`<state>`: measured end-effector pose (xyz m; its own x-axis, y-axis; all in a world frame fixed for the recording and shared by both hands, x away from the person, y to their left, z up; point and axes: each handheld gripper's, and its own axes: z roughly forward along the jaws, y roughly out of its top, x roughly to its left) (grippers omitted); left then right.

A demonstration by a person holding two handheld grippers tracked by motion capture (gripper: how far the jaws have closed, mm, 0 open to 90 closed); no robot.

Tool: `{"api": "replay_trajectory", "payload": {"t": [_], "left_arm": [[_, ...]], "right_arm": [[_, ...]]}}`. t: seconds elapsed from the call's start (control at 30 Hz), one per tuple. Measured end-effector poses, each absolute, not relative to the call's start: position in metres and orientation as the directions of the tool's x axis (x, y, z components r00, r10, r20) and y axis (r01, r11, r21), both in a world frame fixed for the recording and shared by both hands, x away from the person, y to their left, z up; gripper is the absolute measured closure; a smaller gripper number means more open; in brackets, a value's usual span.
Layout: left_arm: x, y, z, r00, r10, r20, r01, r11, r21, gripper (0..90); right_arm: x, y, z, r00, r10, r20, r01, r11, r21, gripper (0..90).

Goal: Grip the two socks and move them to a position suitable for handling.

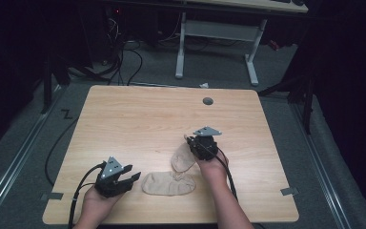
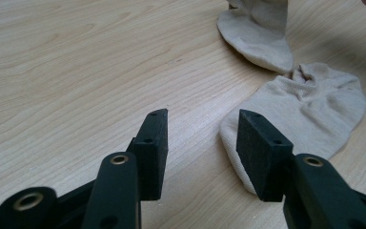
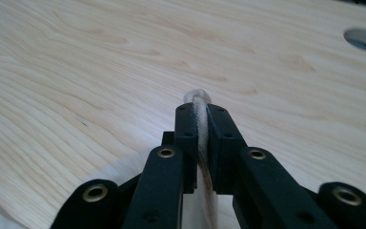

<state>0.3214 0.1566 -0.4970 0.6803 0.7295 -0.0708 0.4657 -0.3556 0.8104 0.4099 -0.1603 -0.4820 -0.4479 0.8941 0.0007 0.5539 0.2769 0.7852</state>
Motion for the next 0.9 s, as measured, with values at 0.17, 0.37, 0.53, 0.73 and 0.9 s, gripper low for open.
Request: {"api": "replay_trajectory", "payload": {"t": [0.17, 0.37, 0.53, 0.73, 0.9], "left_arm": [[0.321, 0.155, -0.498, 0.683, 0.727, -0.069, 0.467, -0.362, 0.807, 54.8], [0.321, 0.153, -0.500, 0.685, 0.726, -0.068, 0.467, -0.365, 0.805, 54.8], [0.322, 0.148, -0.501, 0.694, 0.718, -0.056, 0.462, -0.385, 0.799, 54.8], [0.324, 0.137, -0.504, 0.701, 0.711, -0.051, 0.463, -0.400, 0.791, 54.8], [0.330, 0.118, -0.498, 0.704, 0.706, -0.080, 0.467, -0.374, 0.801, 54.5]], "right_arm": [[0.408, -0.178, -0.493, -0.420, 0.908, 0.000, 0.580, 0.268, 0.769, 82.8], [0.400, -0.199, -0.506, -0.398, 0.918, -0.005, 0.614, 0.270, 0.742, 80.5], [0.385, -0.217, -0.512, -0.391, 0.920, -0.028, 0.633, 0.290, 0.718, 80.1], [0.366, -0.234, -0.518, -0.395, 0.917, -0.051, 0.649, 0.318, 0.691, 74.6], [0.356, -0.245, -0.508, -0.389, 0.920, -0.042, 0.618, 0.294, 0.729, 67.8]]}}
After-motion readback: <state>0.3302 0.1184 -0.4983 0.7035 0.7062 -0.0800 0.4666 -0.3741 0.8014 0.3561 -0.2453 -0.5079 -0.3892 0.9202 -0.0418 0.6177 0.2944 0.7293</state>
